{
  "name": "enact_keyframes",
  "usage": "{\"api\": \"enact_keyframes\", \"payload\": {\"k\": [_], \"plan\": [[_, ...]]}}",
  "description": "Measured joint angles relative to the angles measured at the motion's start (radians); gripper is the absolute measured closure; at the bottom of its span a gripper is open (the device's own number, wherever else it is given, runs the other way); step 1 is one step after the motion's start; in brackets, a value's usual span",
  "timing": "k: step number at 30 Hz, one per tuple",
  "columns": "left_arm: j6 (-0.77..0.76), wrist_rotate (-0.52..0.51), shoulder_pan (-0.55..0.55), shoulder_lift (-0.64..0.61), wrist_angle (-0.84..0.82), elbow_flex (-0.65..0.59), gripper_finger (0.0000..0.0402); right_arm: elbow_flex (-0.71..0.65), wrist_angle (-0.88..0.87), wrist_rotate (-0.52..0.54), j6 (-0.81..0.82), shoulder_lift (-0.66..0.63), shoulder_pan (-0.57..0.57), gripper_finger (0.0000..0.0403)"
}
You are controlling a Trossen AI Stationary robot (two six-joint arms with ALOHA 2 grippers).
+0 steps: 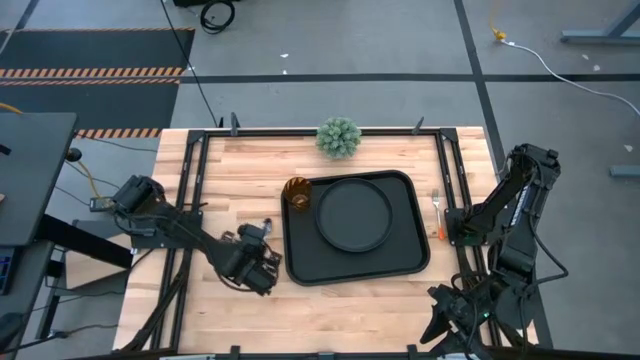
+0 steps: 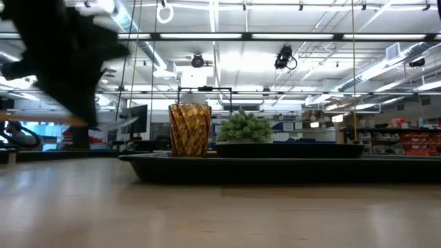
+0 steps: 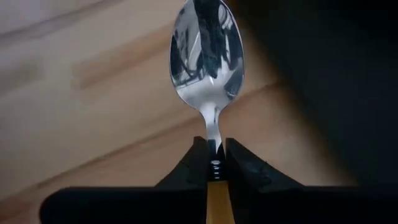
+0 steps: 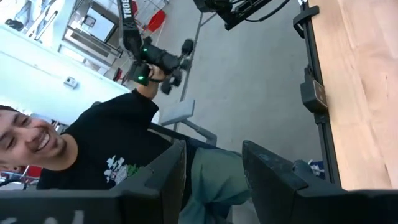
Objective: Pick and place plate/cup/fork/spoon on tray
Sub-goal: Put the orange spoon on the black serving tray to the left of the black plate
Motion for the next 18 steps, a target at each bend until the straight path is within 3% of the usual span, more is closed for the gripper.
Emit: {"api": "enact_keyframes", "payload": {"k": [10,18], "plan": [[0.130,-0.313,-0.045,0.073,0.510,0.042,0.0369,0.000,0.000,-0.031,-0.006,0.000,0.006,0.0239],[0.142,-0.313,0.050,0.223,0.687,0.042,0.0369,0.000,-0.010,-0.033,0.030,0.000,0.049,0.0239]]}}
